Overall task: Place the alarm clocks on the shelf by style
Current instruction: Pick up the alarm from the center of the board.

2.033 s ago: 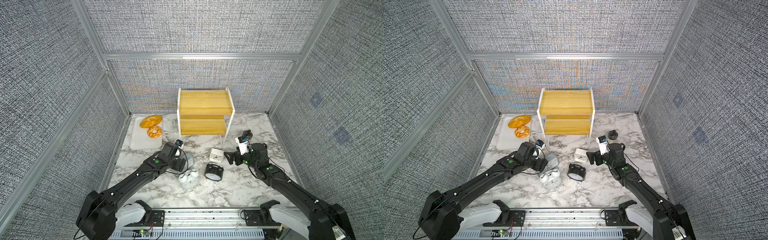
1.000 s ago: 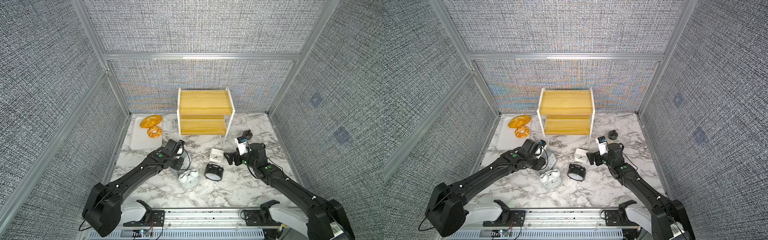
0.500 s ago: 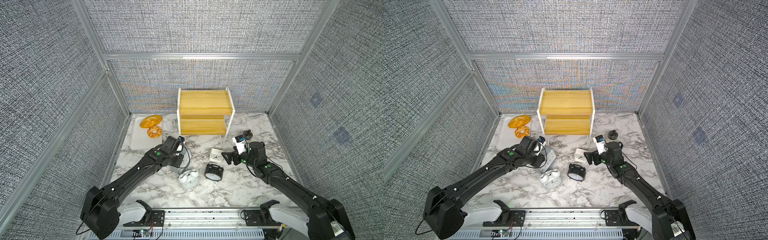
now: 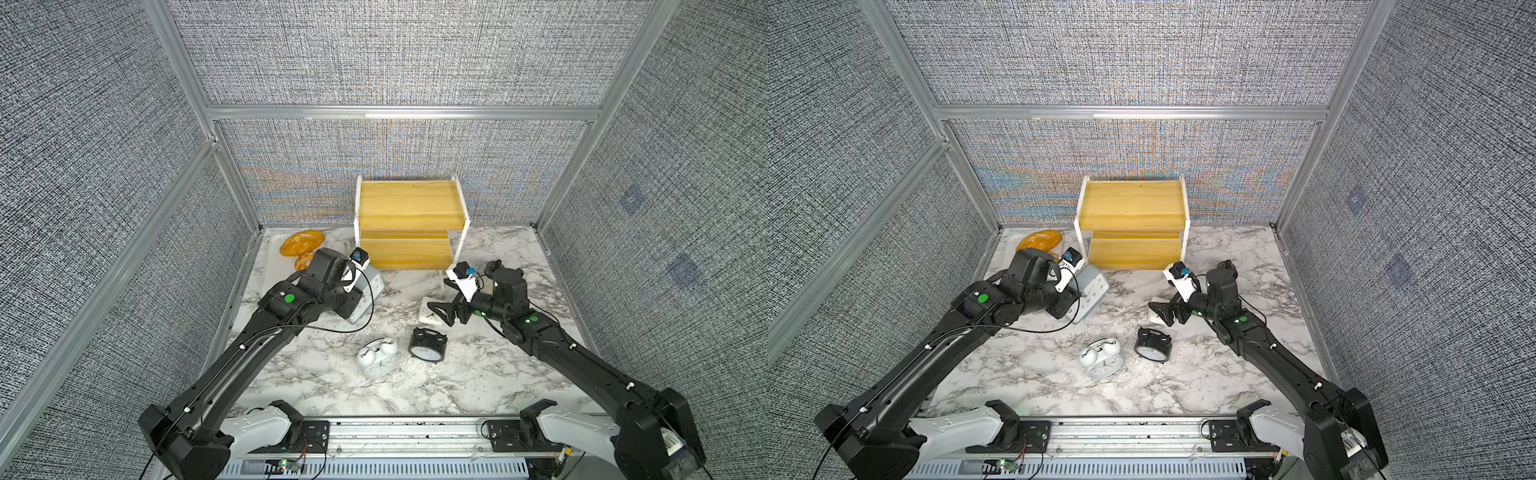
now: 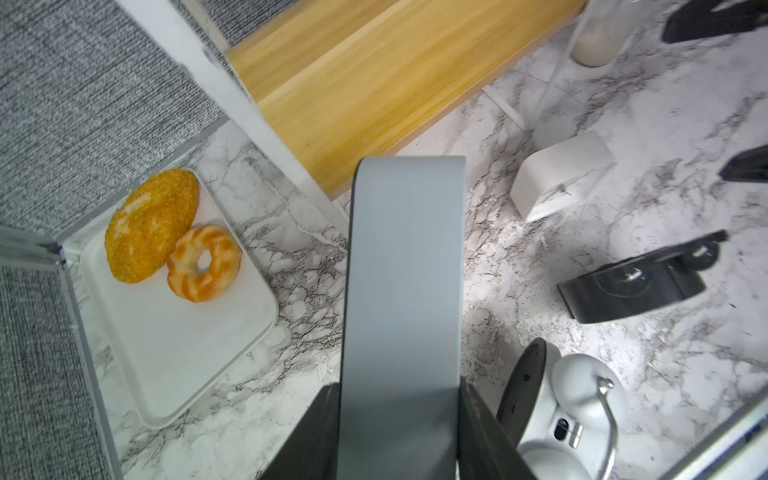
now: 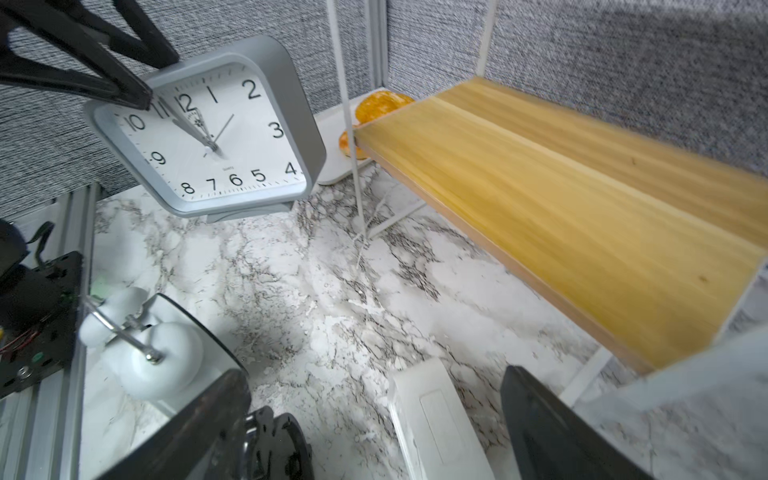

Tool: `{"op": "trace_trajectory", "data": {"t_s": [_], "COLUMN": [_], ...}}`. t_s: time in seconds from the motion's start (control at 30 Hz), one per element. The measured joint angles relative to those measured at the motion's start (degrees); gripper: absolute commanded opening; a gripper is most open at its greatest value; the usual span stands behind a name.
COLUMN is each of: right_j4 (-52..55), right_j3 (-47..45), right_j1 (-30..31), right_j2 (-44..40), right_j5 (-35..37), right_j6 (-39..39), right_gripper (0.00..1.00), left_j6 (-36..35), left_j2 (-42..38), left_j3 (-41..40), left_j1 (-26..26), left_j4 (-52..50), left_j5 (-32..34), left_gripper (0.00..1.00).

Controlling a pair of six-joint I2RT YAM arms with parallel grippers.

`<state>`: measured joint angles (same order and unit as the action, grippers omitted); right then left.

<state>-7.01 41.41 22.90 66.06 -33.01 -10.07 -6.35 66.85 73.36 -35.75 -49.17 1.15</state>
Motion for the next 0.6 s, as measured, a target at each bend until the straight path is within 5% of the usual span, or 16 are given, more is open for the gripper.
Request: {"op": "trace_trajectory", "data": {"t_s": [0.23, 0.6], "right_j4": [3.1, 13.1], "right_j3": [4.4, 12.8], "right_j1": [0.3, 0.3], "right_j2": [2.4, 5.9], "right_j5": [-11.0, -21.3], "right_j6": [-7.7, -19.8], "right_gripper": [0.99, 0.99], "left_j6": [-9.0, -19.0], "left_j2": [0.1, 6.3], "left_j3": [4.1, 11.8], "left_j1": [-0.1, -0.1], "left_j4": [-2.6, -7.4], "left_j5": [-11.6, -20.4], "left_gripper": [0.25, 0.25]}}
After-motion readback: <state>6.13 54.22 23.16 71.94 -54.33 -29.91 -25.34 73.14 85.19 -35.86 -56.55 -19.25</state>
